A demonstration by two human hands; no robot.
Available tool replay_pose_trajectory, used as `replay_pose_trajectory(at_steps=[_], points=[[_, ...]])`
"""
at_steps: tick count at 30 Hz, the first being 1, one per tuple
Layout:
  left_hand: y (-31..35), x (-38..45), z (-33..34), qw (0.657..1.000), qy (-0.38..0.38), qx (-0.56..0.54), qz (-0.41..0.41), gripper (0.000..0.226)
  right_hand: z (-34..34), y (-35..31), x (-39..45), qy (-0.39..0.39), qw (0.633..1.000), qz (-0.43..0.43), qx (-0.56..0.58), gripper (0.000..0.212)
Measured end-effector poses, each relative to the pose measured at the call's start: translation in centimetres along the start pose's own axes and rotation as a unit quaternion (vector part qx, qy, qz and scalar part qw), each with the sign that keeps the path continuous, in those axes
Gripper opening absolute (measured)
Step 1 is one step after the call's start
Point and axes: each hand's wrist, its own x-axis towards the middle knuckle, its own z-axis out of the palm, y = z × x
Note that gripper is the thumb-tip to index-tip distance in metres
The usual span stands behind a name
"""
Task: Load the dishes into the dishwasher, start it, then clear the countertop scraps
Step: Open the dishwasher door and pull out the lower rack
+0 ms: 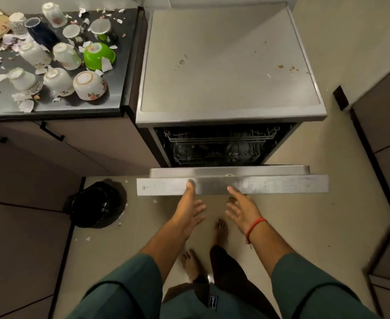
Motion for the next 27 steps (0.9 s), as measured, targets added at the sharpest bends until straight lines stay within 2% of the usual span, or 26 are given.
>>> replay_pose_trajectory(at_steps=[1, 3, 5, 8, 9, 12, 16, 19, 21, 24, 27], points=[[-0.1, -0.3, -0.2, 1.000, -0.001, 0.020, 0.012, 0.083, -0.4, 0.0, -0.2, -0.001, 1.000, -0.014, -0.017, 0.065], [-0.4, -1.1, -0.6, 0.997, -0.006, 0.072, 0.032, 0.076, -1.5, 0.3, -1.0, 0.008, 0.997, -0.045, -0.068, 0.078], [-0.7, -2.0, -1.1, 0.985, -0.011, 0.157, 0.065, 0.065, -2.6, 0.2, -1.9, 0.028, 0.988, -0.080, -0.130, 0.081], [-1.2, -2.7, -2.4, 0.949, -0.003, 0.270, 0.163, 0.042, -4.1, -0.8, -3.3, 0.049, 0.964, -0.147, -0.217, 0.076], [-1.2, -2.8, -2.9, 0.932, 0.013, 0.303, 0.200, 0.043, -4.8, -1.5, -3.6, 0.053, 0.949, -0.179, -0.252, 0.074], [0.0, -2.5, -4.4, 0.861, 0.076, 0.411, 0.292, 0.052, -7.0, -3.6, -3.6, 0.091, 0.873, -0.286, -0.384, 0.072], [2.0, -1.7, -5.2, 0.752, 0.116, 0.536, 0.366, 0.051, -9.3, -6.4, -2.4, 0.081, 0.770, -0.332, -0.539, 0.084], [2.6, -0.6, -5.2, 0.687, 0.114, 0.629, 0.344, 0.058, -10.1, -7.9, -1.2, 0.058, 0.661, -0.315, -0.678, 0.099], [2.7, -0.2, -4.9, 0.663, 0.103, 0.674, 0.307, 0.064, -10.3, -8.4, -0.7, 0.045, 0.612, -0.286, -0.737, 0.104], [2.0, 0.1, -4.5, 0.630, 0.099, 0.726, 0.258, 0.066, -10.7, -8.2, -0.6, 0.051, 0.560, -0.272, -0.781, 0.105], [0.7, 0.0, -4.4, 0.606, 0.105, 0.753, 0.234, 0.069, -11.0, -7.6, -0.9, 0.050, 0.547, -0.271, -0.791, 0.108]])
